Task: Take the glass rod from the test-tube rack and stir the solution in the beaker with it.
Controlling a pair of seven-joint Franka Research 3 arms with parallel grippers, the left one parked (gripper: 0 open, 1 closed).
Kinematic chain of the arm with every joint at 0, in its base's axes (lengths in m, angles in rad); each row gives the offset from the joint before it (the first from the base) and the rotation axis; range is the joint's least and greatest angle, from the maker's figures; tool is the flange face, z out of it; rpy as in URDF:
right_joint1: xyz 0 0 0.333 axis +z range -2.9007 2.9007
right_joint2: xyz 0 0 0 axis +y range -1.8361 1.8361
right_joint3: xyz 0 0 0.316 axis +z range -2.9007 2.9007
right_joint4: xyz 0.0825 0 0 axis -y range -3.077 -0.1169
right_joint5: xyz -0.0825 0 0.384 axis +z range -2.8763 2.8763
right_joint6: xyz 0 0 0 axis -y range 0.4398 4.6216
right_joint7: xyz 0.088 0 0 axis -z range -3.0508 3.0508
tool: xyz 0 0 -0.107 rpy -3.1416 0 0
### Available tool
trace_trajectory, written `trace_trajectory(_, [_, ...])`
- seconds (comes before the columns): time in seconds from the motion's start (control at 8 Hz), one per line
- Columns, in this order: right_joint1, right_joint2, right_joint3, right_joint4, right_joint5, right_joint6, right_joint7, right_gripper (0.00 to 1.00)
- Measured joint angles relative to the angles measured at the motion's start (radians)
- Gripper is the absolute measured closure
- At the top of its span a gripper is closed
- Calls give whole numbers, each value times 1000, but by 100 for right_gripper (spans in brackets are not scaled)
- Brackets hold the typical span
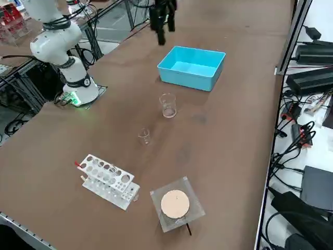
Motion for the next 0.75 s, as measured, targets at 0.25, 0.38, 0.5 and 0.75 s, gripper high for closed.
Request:
trace_trajectory(0.25, [75,-30,-44,-29,-2,-17,39,0])
trace_trajectory(0.38, [51,-67,-35,-71,-2,-17,38,0])
trace_trajectory(0.5, [7,-98,-5,-104,-2,-17,38,0])
trace_trajectory(0.75, [-37,-115,36,-129,-2,-16,38,0])
